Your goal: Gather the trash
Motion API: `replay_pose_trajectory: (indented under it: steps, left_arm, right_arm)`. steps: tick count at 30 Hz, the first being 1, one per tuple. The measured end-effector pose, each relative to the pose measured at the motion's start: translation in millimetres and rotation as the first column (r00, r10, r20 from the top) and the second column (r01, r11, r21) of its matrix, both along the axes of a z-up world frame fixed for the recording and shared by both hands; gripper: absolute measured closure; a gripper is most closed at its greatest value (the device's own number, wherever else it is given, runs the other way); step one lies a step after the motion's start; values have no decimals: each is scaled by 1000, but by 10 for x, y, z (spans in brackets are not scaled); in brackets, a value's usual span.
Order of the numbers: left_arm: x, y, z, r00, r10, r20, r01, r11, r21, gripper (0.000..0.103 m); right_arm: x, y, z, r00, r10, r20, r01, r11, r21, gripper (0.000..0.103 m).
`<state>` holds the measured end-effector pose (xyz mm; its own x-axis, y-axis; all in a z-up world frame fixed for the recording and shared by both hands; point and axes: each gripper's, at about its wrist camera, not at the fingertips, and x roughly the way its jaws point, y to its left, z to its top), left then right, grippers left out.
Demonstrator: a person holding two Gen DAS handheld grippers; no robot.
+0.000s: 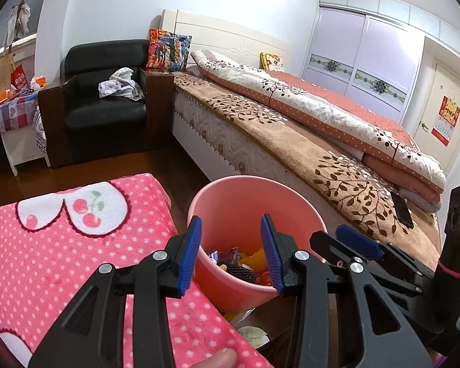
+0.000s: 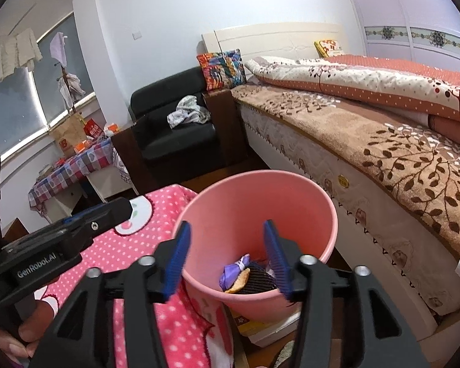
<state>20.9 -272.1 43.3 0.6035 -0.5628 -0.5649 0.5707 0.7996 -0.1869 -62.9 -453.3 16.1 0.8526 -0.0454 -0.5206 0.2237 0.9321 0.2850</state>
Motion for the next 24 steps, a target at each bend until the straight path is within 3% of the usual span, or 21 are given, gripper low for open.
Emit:
replay_pose_trajectory:
  steps: [10, 24]
  left_arm:
    - [-102, 276, 112, 999, 44, 31, -43, 999, -16, 67]
    - [-139, 620, 138, 993, 112, 46, -111, 994, -24, 76]
  right_arm:
    - [-80, 276, 205, 999, 15, 42, -13, 998, -54, 42]
    - [-178, 680, 259, 999, -10, 45, 17, 988, -150, 34]
